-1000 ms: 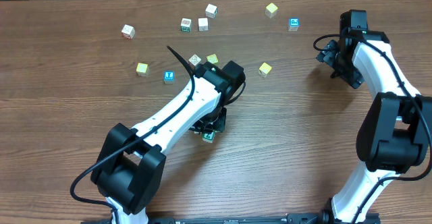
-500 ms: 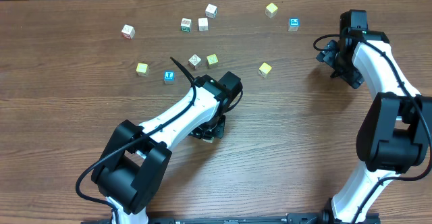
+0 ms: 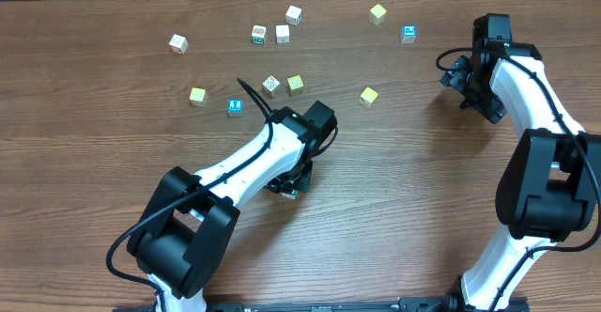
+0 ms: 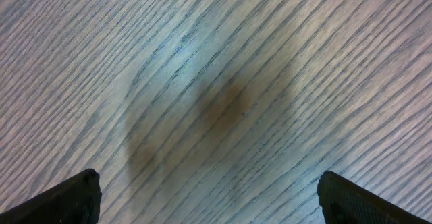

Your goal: Form a circle

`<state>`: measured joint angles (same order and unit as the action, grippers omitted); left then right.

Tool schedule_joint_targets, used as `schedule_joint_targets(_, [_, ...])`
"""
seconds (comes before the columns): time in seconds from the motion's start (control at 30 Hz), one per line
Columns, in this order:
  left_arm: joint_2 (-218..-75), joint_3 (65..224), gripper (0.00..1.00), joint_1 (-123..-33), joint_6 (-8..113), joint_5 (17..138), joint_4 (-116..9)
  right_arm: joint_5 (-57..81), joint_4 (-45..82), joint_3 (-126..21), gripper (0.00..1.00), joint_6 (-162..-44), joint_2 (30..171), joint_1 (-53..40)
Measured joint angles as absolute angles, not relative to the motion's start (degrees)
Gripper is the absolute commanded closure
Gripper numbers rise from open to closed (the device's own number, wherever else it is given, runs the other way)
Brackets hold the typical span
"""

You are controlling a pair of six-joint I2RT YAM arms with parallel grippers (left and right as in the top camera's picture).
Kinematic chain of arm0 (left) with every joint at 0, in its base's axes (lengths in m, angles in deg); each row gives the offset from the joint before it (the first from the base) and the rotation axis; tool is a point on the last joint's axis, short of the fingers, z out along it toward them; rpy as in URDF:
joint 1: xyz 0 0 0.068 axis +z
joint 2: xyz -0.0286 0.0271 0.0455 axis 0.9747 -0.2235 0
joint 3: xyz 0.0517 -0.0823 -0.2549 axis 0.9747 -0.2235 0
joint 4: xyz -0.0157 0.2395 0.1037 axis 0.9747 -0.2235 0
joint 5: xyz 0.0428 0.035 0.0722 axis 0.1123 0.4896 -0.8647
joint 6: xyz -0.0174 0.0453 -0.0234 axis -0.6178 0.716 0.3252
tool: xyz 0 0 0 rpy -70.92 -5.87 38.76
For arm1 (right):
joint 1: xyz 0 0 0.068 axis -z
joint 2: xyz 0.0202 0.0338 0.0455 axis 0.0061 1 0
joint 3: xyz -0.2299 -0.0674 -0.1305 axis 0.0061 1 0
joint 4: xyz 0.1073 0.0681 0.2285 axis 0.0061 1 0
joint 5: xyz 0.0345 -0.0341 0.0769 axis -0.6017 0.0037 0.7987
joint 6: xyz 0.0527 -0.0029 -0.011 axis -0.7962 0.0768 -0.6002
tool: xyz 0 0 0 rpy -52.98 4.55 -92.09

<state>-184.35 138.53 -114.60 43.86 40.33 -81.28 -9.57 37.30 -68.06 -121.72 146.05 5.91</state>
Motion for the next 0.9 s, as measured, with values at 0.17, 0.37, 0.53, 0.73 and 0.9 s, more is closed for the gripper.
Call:
schedule_joint_targets(0.17, [-184.35, 136.98, 0.96, -114.6, 43.86, 38.94, -80.69, -9.57, 37.26, -68.06, 0.0, -121.72, 146.05, 5.91])
schedule_joint_targets(0.37, [-184.35, 136.91, 0.96, -114.6, 44.02, 38.59, -80.6, -9.57, 37.28, -68.06, 0.0, -121.69, 146.05, 5.91])
schedule_joint_targets(0.53, [-184.35, 136.91, 0.96, -114.6, 44.32, 38.65, -80.45, -9.59, 37.28, -68.06, 0.0, -121.69, 146.05, 5.91])
schedule_joint_targets(0.73, [-184.35, 136.89, 0.96, -114.62, 48.65, 40.33, -78.18, -9.59, 37.28, -68.06, 0.0, -121.69, 146.05, 5.93])
schedule_joint_targets(0.9, [-184.35, 136.89, 0.96, -114.62, 51.4, 41.73, -77.83, -9.57, 37.3, -68.06, 0.0, -121.69, 146.05, 5.91])
